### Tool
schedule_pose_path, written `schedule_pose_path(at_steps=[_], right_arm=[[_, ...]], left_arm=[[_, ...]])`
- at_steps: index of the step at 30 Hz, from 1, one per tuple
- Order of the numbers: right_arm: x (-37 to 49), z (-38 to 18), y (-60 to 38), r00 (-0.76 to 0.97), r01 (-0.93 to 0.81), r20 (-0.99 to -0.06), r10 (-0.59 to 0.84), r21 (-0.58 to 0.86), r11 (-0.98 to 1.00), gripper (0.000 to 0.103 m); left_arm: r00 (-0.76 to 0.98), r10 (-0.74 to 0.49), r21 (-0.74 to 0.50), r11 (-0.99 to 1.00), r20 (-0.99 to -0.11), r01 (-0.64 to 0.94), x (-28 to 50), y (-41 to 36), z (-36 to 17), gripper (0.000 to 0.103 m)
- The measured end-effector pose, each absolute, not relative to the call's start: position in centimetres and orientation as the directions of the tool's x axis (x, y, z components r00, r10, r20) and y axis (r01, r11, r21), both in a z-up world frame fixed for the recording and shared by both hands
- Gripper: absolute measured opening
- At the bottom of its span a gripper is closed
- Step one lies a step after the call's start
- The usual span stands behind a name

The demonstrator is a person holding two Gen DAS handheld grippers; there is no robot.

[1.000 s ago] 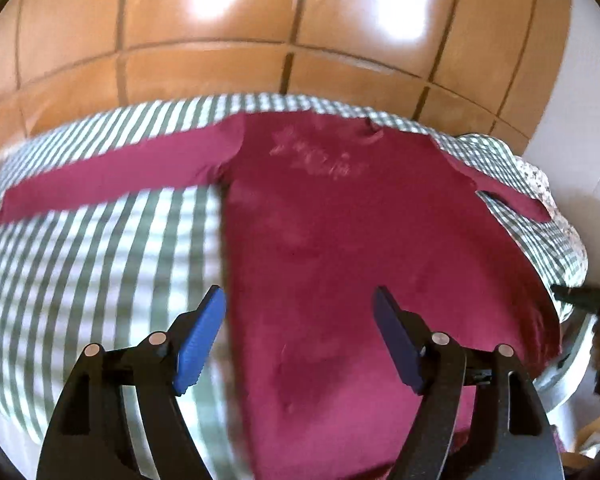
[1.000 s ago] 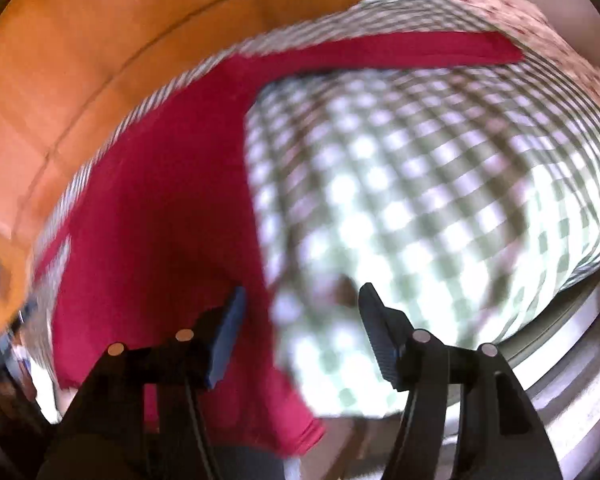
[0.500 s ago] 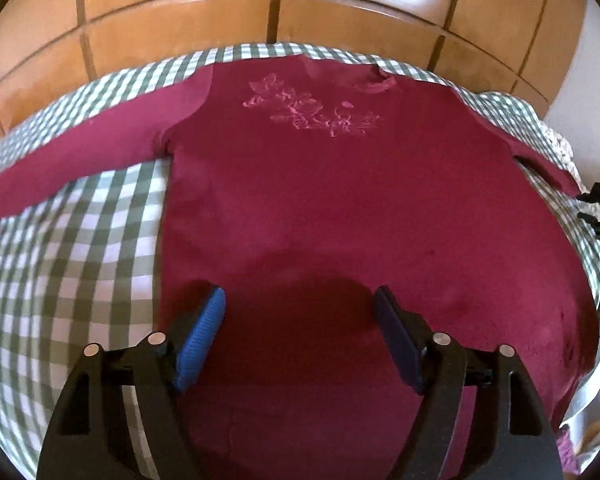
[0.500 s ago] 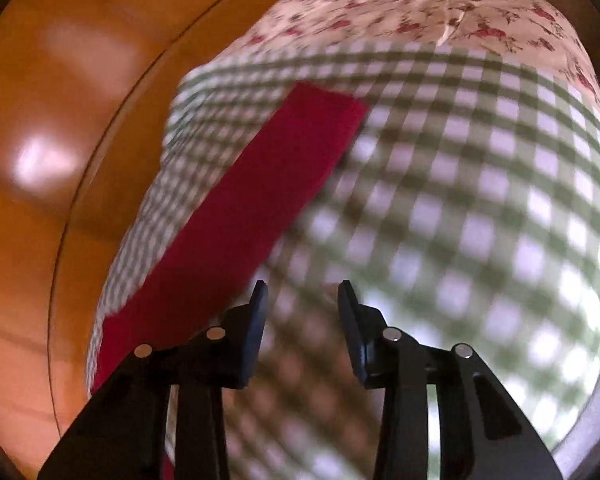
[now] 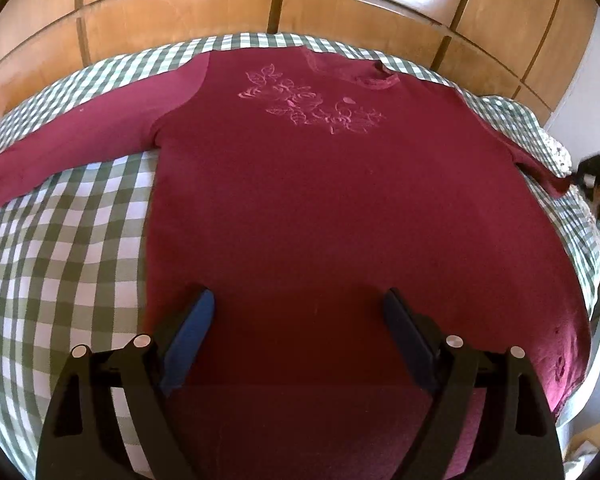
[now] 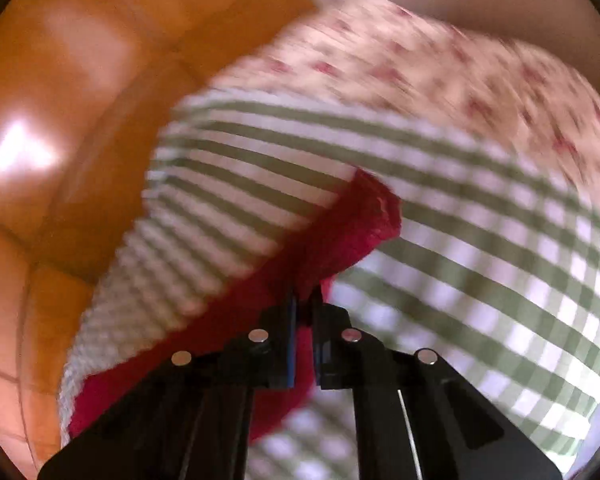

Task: Fold small clothes

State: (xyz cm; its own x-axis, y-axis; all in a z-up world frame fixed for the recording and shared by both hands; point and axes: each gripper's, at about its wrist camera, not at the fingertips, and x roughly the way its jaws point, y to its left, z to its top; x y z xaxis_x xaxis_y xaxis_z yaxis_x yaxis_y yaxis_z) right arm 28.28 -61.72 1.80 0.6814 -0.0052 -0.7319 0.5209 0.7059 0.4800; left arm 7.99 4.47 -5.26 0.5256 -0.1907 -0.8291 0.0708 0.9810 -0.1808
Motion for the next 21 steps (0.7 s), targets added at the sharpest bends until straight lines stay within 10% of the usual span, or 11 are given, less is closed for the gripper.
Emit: schedule_pose_path(at_steps=[15, 16, 19, 21], right_arm=[[31.2, 9.8, -27.0, 0.624, -0.225, -0.528, 0.576, 0.584, 0.78, 0.008], [31.0, 9.7, -25.3, 0.607, -0.255, -0.524, 0.598, 0.584, 0.771, 0.011], [29.6, 9.4, -22.8, 0.597, -0.287, -0.489, 0.637, 0.611, 0.738, 0.063], [28.4, 8.9, -23.2, 0.586, -0.301, -0.484, 0.65, 0.615, 0.729, 0.063]], left_arm=[[0.558, -0.316, -0.353, 0.935, -0.767, 0.043, 7.3, 6.6, -3.3, 0.082], [0.563, -0.324, -0.365, 0.93, -0.761, 0.041, 7.4, 6.8, -3.0, 0.082], [0.583, -0.336, -0.382, 0.923, -0.739, 0.047, 8.0, 7.5, -1.9, 0.082], [0.6, -0.341, -0.387, 0.92, -0.724, 0.055, 8.7, 7.8, -1.2, 0.082]])
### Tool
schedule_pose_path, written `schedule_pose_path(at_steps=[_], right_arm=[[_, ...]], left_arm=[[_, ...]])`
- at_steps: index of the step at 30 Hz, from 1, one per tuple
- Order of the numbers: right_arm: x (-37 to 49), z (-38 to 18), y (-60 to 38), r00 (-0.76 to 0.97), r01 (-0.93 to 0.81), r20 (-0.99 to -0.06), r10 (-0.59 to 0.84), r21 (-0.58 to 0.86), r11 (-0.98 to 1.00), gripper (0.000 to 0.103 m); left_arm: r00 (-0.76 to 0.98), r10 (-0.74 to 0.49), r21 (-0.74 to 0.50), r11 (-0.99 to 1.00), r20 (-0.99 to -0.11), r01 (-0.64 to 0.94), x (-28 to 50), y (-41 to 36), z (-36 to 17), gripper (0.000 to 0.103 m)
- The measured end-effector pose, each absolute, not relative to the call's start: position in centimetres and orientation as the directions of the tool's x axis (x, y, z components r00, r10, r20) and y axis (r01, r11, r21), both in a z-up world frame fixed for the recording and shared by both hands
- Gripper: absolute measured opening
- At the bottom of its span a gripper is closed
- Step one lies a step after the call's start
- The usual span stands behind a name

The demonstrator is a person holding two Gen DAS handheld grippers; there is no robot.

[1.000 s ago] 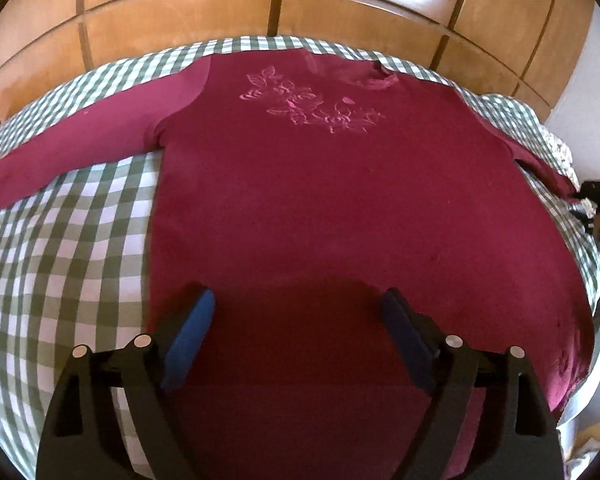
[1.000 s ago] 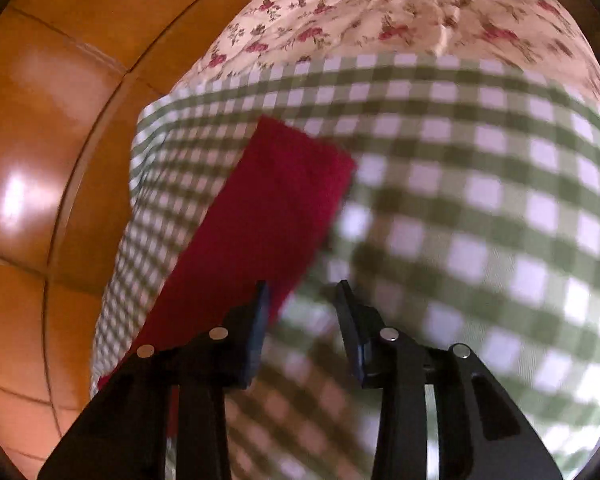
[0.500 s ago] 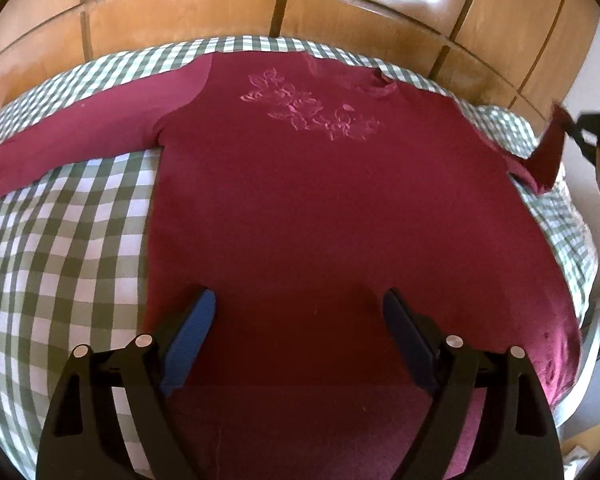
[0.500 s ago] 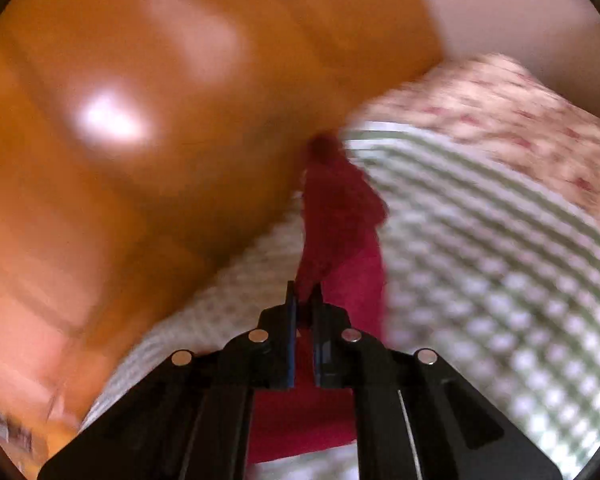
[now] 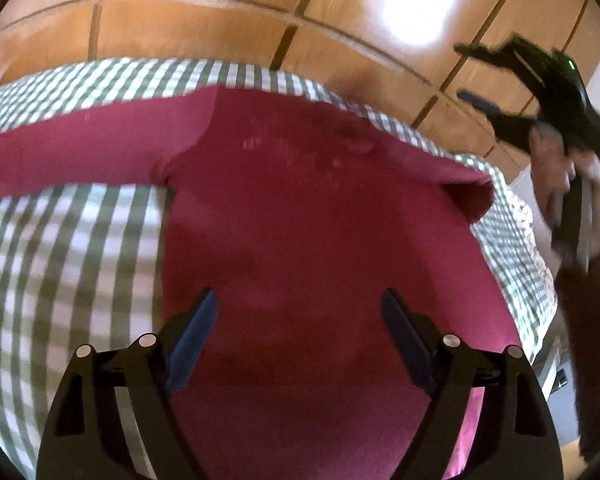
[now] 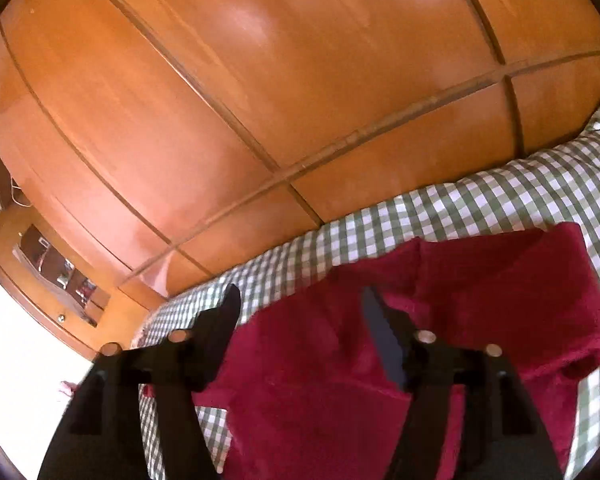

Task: Fold small clothes

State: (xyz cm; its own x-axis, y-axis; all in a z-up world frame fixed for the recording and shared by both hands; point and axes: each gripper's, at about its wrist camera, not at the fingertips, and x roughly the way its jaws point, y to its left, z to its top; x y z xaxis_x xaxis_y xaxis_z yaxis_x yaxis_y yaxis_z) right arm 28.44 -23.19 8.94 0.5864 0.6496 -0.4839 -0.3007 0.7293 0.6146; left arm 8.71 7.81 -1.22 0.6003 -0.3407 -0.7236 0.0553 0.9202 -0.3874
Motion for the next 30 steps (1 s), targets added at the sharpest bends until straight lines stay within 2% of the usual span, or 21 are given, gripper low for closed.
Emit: schedule_pose_path(at_steps=[4, 5, 10, 12, 13, 15, 17, 18, 20, 21, 22, 25, 26, 27, 30], right_arm=[[25.3, 6.3, -26.1, 0.581, -0.264, -0.521, 0.626, 0.607, 0.75, 0.065], [24.4, 5.6, -26.8, 0.579, -0.247, -0.533, 0.617, 0.607, 0.756, 0.068], [20.2, 0.7, -31.7, 0.561, -0.087, -0.617, 0.552, 0.619, 0.781, 0.071], [19.7, -0.6, -33.4, 0.563, -0.035, -0.621, 0.545, 0.641, 0.766, 0.072], [19.6, -1.3, -34.3, 0.569, -0.004, -0.619, 0.541, 0.656, 0.755, 0.072], [19.7, -1.7, -35.3, 0.579, 0.024, -0.607, 0.544, 0.679, 0.733, 0.074], [20.4, -2.2, -36.0, 0.582, 0.04, -0.59, 0.559, 0.708, 0.705, 0.076], [20.9, -2.3, -36.3, 0.585, 0.047, -0.583, 0.565, 0.719, 0.693, 0.077], [21.5, -2.5, -36.8, 0.587, 0.06, -0.57, 0.575, 0.739, 0.671, 0.078], [21.8, -2.4, -37.2, 0.585, 0.066, -0.549, 0.597, 0.766, 0.639, 0.078], [22.3, -2.8, -37.4, 0.579, 0.068, -0.5, 0.644, 0.817, 0.573, 0.079], [22.9, -2.6, -38.5, 0.612, 0.051, -0.356, 0.707, 0.909, 0.413, 0.088], [23.3, -2.8, -38.6, 0.617, 0.049, -0.326, 0.716, 0.924, 0.378, 0.095], [23.9, -3.1, -38.6, 0.619, 0.053, -0.298, 0.726, 0.939, 0.341, 0.095], [25.8, -3.9, -38.3, 0.621, 0.069, -0.29, 0.728, 0.946, 0.318, 0.095]], left_arm=[[0.605, -0.365, -0.416, 0.907, -0.708, 0.061, 11.6, 8.2, -0.7, 0.079], [0.605, -0.371, -0.422, 0.904, -0.705, 0.062, 12.6, 8.1, -0.6, 0.079], [0.582, -0.395, -0.459, 0.887, -0.71, 0.043, 17.9, 7.7, -1.5, 0.079], [0.565, -0.411, -0.488, 0.873, -0.715, 0.016, 20.6, 7.4, -2.3, 0.079], [0.555, -0.423, -0.506, 0.863, -0.716, 0.005, 21.9, 7.1, -2.6, 0.074], [0.538, -0.436, -0.525, 0.851, -0.722, -0.014, 24.0, 6.4, -3.2, 0.072], [0.521, -0.452, -0.541, 0.841, -0.724, -0.022, 26.1, 5.3, -3.8, 0.067], [0.514, -0.459, -0.548, 0.836, -0.725, -0.026, 26.8, 4.9, -4.0, 0.061], [0.501, -0.471, -0.55, 0.835, -0.726, -0.013, 28.2, 3.8, -4.1, 0.04], [0.491, -0.479, -0.549, 0.836, -0.728, 0.001, 28.7, 3.4, -4.1, 0.013], [0.484, -0.482, -0.543, 0.839, -0.73, 0.016, 29.2, 2.9, -3.9, 0.006], [0.549, -0.492, -0.558, 0.828, -0.676, 0.055, 29.1, 3.4, -1.6, 0.006], [0.575, -0.497, -0.571, 0.818, -0.65, 0.063, 28.7, 4.1, -0.5, 0.006], [0.593, -0.497, -0.576, 0.814, -0.634, 0.066, 28.4, 4.6, 0.2, 0.006], [0.638, -0.471, -0.567, 0.821, -0.61, 0.064, 26.9, 6.9, 1.9, 0.006]])
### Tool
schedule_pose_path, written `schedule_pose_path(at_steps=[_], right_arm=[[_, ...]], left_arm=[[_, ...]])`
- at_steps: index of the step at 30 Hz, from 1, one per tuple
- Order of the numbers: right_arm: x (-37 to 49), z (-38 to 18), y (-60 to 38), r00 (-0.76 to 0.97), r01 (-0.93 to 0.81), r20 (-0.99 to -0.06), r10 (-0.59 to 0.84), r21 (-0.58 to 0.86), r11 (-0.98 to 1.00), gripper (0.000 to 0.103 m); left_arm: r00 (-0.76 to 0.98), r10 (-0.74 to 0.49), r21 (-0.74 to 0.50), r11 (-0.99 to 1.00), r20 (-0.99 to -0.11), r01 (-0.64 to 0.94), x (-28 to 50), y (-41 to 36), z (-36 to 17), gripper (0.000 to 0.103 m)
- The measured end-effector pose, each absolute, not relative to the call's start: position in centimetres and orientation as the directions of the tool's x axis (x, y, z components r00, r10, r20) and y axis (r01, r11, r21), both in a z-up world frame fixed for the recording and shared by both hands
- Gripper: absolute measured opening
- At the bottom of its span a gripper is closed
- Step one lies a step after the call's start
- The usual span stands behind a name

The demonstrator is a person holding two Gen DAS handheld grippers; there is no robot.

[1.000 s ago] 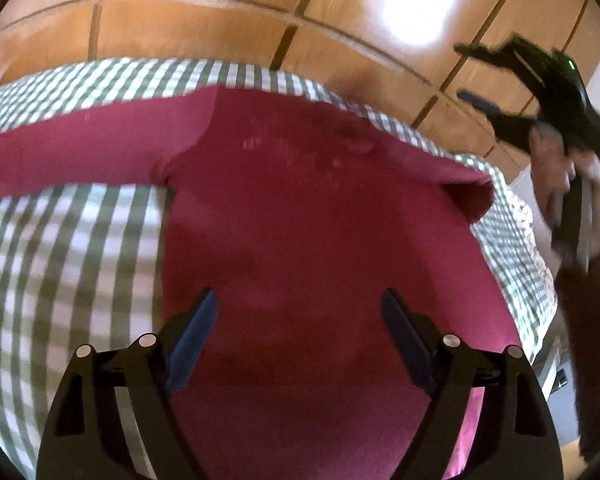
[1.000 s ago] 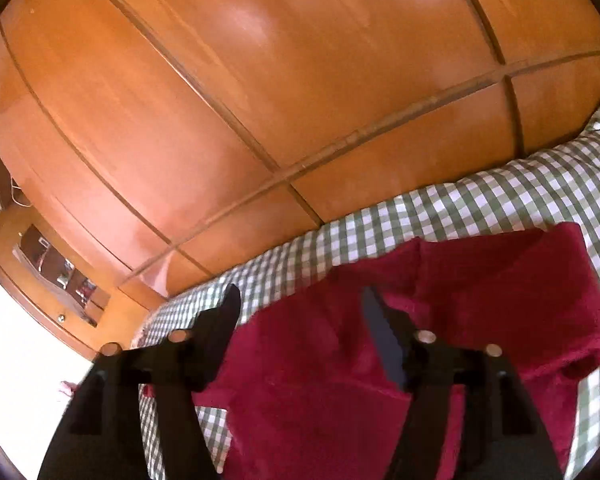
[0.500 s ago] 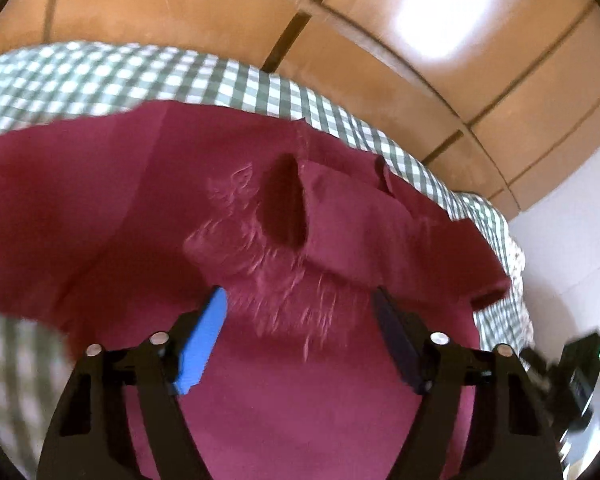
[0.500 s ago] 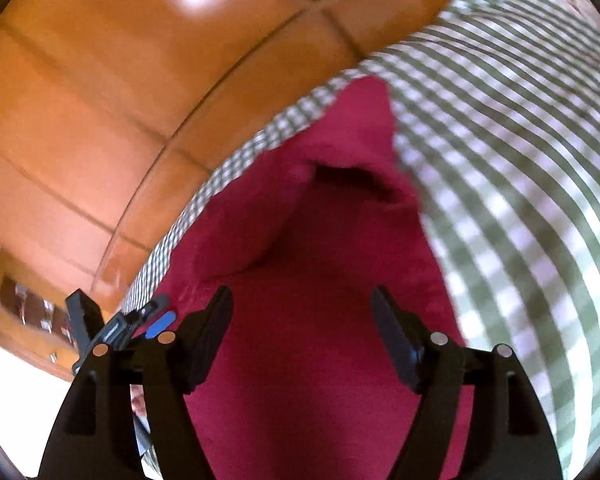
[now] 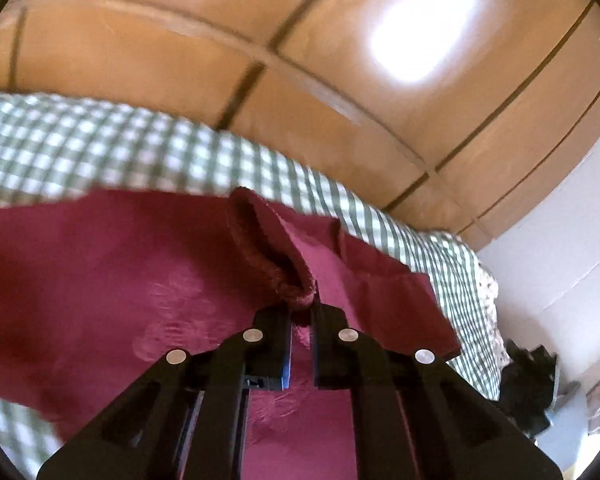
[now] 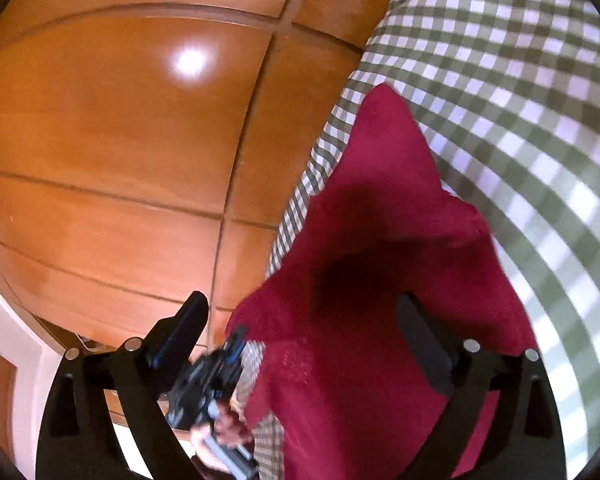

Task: Fold small clothes

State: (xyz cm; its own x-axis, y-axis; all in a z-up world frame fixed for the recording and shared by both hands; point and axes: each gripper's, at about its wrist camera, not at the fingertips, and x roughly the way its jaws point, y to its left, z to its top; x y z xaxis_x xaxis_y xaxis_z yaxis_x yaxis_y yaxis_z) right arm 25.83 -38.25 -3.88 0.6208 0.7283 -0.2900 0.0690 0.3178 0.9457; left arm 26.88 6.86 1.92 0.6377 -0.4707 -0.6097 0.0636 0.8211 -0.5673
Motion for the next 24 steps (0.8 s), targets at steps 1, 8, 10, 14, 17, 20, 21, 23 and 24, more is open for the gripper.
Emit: schedule_pose_path(at_steps=[1, 8, 10, 14, 17, 20, 21, 23, 24], right_arm=[[26.3, -4.2, -38.1, 0.618, 0.08, -0.307, 0.724, 0.941, 0.33, 0.095], [25.5, -4.6, -37.8, 0.565, 0.101, -0.428, 0.705, 0.884, 0.456, 0.092], [24.5, -3.2, -36.8, 0.507, 0.031, -0.471, 0.722, 0.847, 0.531, 0.093], [23.7, 0.9, -33.7, 0.503, -0.136, -0.536, 0.677, 0.725, 0.675, 0.092], [25.2, 2.2, -31.2, 0.565, -0.156, -0.626, 0.538, 0.559, 0.814, 0.092], [27.3, 0.0, -29.3, 0.577, -0.091, -0.742, 0.342, 0.357, 0.93, 0.09], [27.7, -1.3, -28.9, 0.562, -0.078, -0.772, 0.297, 0.309, 0.948, 0.087], [27.9, -3.9, -28.4, 0.535, -0.058, -0.807, 0.25, 0.26, 0.964, 0.085], [27.6, -4.0, -28.2, 0.561, -0.067, -0.794, 0.236, 0.24, 0.968, 0.085]], left_arm=[[0.644, -0.456, -0.553, 0.831, -0.615, 0.061, 26.5, 7.6, 2.0, 0.006], [0.584, -0.354, -0.439, 0.899, -0.73, -0.004, 26.2, 9.6, -1.9, 0.006], [0.58, -0.346, -0.425, 0.905, -0.738, -0.001, 26.0, 9.4, -2.5, 0.006], [0.597, -0.348, -0.418, 0.908, -0.723, 0.023, 25.8, 8.9, -2.0, 0.006], [0.612, -0.341, -0.409, 0.912, -0.714, 0.03, 25.9, 8.8, -1.6, 0.006], [0.615, -0.315, -0.395, 0.919, -0.723, 0.006, 26.0, 9.2, -1.7, 0.006], [0.613, -0.264, -0.344, 0.939, -0.745, -0.013, 26.1, 9.1, -1.9, 0.006], [0.605, -0.133, -0.226, 0.971, -0.785, -0.08, 26.0, 9.0, -2.2, 0.021], [0.612, -0.098, -0.209, 0.971, -0.785, -0.113, 25.7, 9.1, -2.1, 0.03]])
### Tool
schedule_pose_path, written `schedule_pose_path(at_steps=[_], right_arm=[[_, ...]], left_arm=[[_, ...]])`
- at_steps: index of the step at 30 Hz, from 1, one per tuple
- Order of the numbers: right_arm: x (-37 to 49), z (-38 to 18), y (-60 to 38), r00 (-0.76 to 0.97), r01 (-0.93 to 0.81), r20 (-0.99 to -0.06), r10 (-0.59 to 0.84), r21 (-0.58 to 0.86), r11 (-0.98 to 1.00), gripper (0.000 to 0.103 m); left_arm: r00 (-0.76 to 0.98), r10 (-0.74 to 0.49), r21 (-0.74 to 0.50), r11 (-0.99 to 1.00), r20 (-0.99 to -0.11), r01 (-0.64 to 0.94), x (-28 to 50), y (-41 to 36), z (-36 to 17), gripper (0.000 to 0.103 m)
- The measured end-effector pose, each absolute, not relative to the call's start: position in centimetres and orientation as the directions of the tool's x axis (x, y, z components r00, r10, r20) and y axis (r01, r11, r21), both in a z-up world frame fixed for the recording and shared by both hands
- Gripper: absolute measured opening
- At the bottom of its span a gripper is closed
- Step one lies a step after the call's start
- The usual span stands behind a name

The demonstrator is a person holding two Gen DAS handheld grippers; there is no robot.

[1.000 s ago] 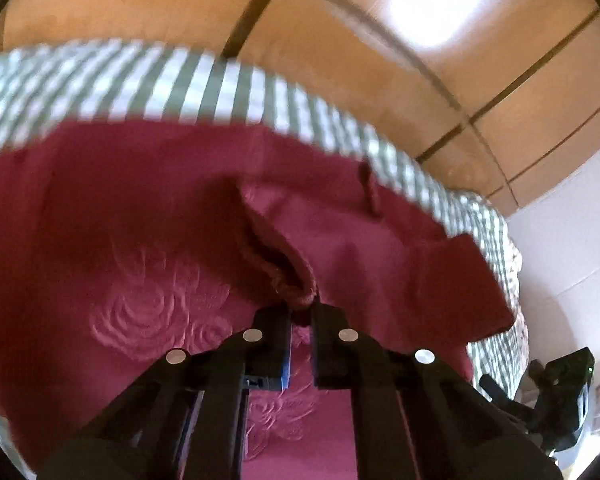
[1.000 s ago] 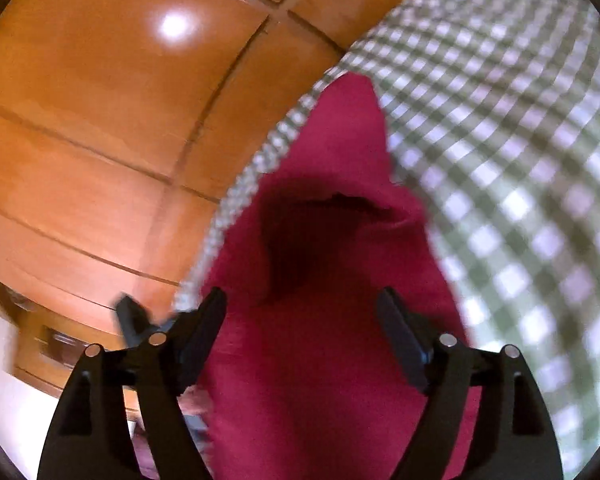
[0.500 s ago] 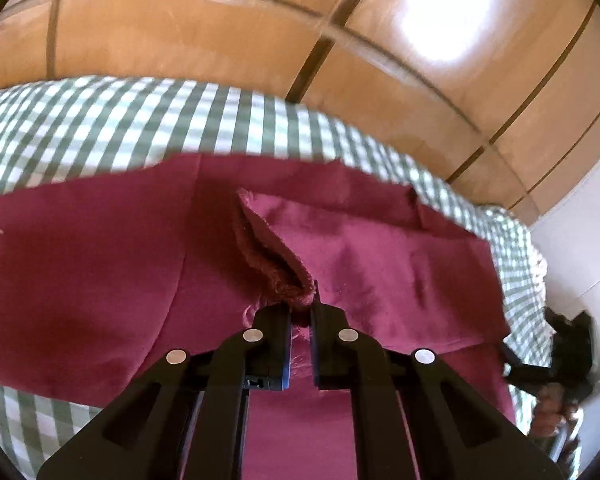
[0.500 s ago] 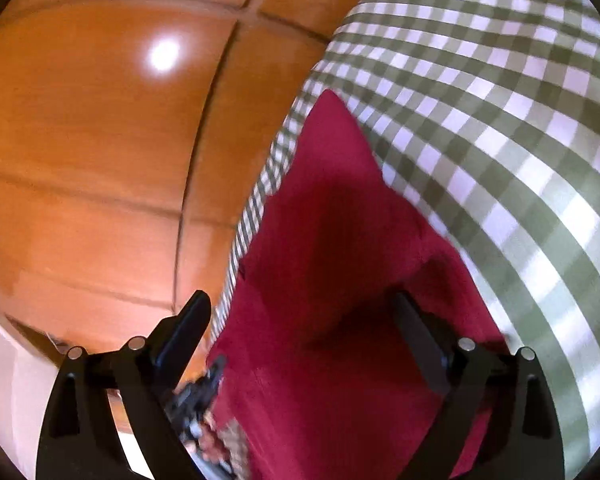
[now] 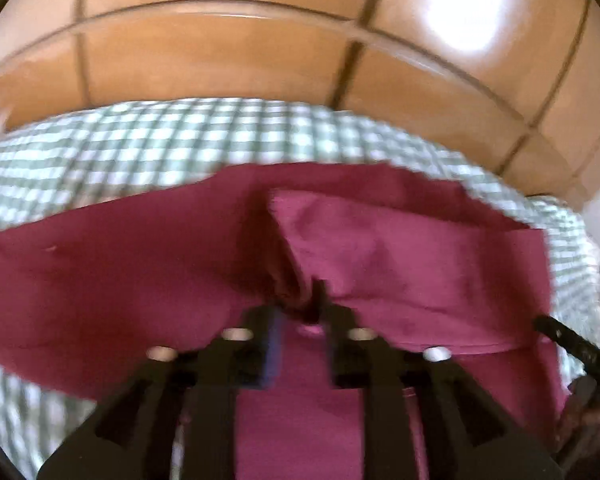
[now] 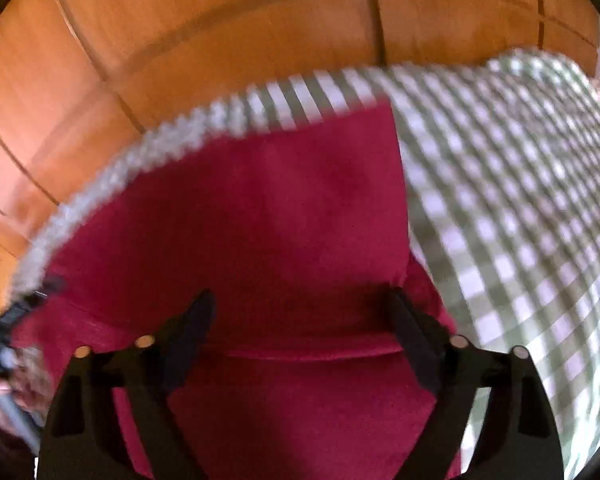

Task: Fold small clothes

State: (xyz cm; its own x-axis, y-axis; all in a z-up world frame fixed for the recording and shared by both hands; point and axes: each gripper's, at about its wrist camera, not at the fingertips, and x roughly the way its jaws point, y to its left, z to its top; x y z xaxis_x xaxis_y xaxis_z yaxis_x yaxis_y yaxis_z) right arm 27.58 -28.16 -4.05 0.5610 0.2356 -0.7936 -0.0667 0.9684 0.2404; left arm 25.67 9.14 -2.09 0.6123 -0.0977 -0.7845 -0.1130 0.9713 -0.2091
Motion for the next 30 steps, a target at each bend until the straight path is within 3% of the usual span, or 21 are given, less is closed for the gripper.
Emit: schedule_pose_path(at_steps=[1, 4, 9, 12, 16, 21, 24, 30], right_arm=[[27.1, -4.1, -27.8, 0.579, -0.074, -0.785, 0.22, 0.218, 0.973, 0.086], [26.7, -4.7, -27.3, 0.6, -0.07, -0.776, 0.194, 0.191, 0.979, 0.089], [26.2, -5.3, -26.4, 0.616, -0.079, -0.769, 0.169, 0.153, 0.985, 0.092], [26.7, -5.2, -26.6, 0.621, -0.077, -0.764, 0.173, 0.16, 0.984, 0.093], [26.7, -5.3, -26.2, 0.623, -0.08, -0.764, 0.168, 0.151, 0.985, 0.094], [26.7, -5.2, -26.0, 0.624, -0.08, -0.766, 0.155, 0.135, 0.988, 0.095], [26.5, -4.7, -25.7, 0.622, -0.079, -0.771, 0.135, 0.11, 0.991, 0.096], [23.2, -3.4, -24.5, 0.596, -0.086, -0.788, 0.153, 0.127, 0.988, 0.101]], left_arm=[[0.637, -0.099, -0.226, 0.967, -0.764, -0.121, 25.1, 9.4, -1.7, 0.037], [0.699, -0.155, -0.265, 0.963, -0.698, -0.051, 24.1, 8.4, -0.3, 0.039], [0.675, -0.174, -0.19, 0.98, -0.717, 0.051, 26.0, 4.5, -0.9, 0.039], [0.555, -0.109, -0.17, 0.984, -0.825, -0.06, 28.7, 5.1, -5.1, 0.038], [0.613, -0.066, -0.106, 0.994, -0.787, -0.03, 26.7, 4.6, -5.1, 0.038], [0.626, -0.095, -0.204, 0.973, -0.774, -0.104, 22.9, 7.3, -3.7, 0.039], [0.637, -0.066, -0.207, 0.967, -0.768, -0.149, 19.9, 9.0, -3.0, 0.051], [0.643, -0.057, -0.283, 0.925, -0.764, -0.253, 13.6, 14.6, -3.1, 0.051]])
